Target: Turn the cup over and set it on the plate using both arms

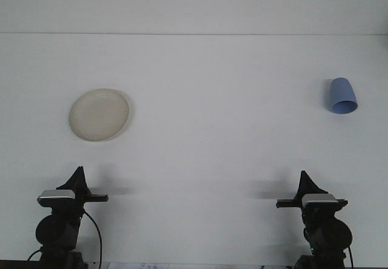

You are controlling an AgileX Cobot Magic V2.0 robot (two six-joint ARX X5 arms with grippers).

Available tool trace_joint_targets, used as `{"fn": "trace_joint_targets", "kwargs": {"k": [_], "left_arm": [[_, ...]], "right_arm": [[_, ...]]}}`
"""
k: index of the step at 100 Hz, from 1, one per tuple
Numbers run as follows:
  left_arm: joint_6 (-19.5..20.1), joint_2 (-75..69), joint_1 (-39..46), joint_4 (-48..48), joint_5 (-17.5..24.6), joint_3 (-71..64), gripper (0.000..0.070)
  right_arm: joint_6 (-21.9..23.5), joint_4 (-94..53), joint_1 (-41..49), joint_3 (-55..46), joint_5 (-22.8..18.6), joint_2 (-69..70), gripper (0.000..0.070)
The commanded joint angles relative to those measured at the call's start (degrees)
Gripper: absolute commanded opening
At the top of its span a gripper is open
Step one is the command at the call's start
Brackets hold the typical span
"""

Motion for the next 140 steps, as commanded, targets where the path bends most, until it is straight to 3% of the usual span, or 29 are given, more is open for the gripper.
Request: {"fn": "trace_joint_targets", "kwargs": {"k": [1, 11, 55, 66, 75, 83, 88, 102, 107, 115, 121, 124, 129, 135, 140], "left_arm": [[0.11, -0.07, 0.04, 0.83, -0.24, -1.11, 0.0015], [0.11, -0.04, 0.04, 0.85, -0.24, -1.11, 0.0015], [0.11, -0.04, 0.04, 0.85, -0.26, -1.11, 0.0015], [0.11, -0.07, 0.04, 0.85, -0.24, -1.11, 0.0015], [0.11, -0.04, 0.04, 0.85, -0.24, -1.11, 0.0015], [0.11, -0.07, 0.04, 0.85, -0.26, -1.11, 0.0015], [0.11, -0.04, 0.04, 0.85, -0.24, -1.11, 0.0015], [0.11, -0.07, 0.04, 0.83, -0.26, -1.11, 0.0015], [0.11, -0.07, 0.04, 0.85, -0.24, -1.11, 0.0015], [0.11, -0.04, 0.04, 0.85, -0.24, -1.11, 0.0015], [0.11, -0.07, 0.04, 0.85, -0.24, -1.11, 0.0015], [0.11, -0.07, 0.04, 0.85, -0.24, -1.11, 0.0015], [0.11, -0.04, 0.04, 0.83, -0.24, -1.11, 0.0015], [0.11, -0.07, 0.04, 0.85, -0.24, -1.11, 0.0015], [0.11, -0.04, 0.04, 0.83, -0.24, -1.11, 0.0015]], "right_arm": [[-0.46, 0.79, 0.00, -0.11, 0.04, -0.13, 0.0007], [-9.53, 0.79, 0.00, -0.11, 1.95, -0.13, 0.0007], [-9.79, 0.81, 0.00, -0.11, 1.84, -0.13, 0.0007], [-4.48, 0.79, 0.04, -0.11, 0.13, -0.13, 0.0006], [3.43, 1.01, 0.04, -0.11, -1.03, -0.13, 0.0006], [13.46, 1.20, 0.04, -0.11, -1.70, -0.13, 0.0006], [16.68, 2.47, 0.04, -0.11, -1.70, -0.13, 0.0006], [21.33, 6.86, 0.00, 2.03, -1.20, -0.13, 0.0003], [22.73, 5.79, 0.00, 5.14, 1.14, 0.24, 0.0002], [21.75, 1.77, 0.00, 12.46, 6.86, 3.74, 0.0001], [18.23, -1.77, 0.00, 18.45, 9.99, 7.37, 0.0006], [15.56, -3.19, 0.00, 21.51, 11.08, 9.64, 0.0033], [11.21, -5.33, 0.00, 25.92, 12.46, 13.22, 0.0158], [6.93, -8.37, 0.00, 31.76, 14.73, 18.43, 0.0435], [5.25, -10.47, -0.02, 35.56, 16.79, 22.29, 0.0549]]}}
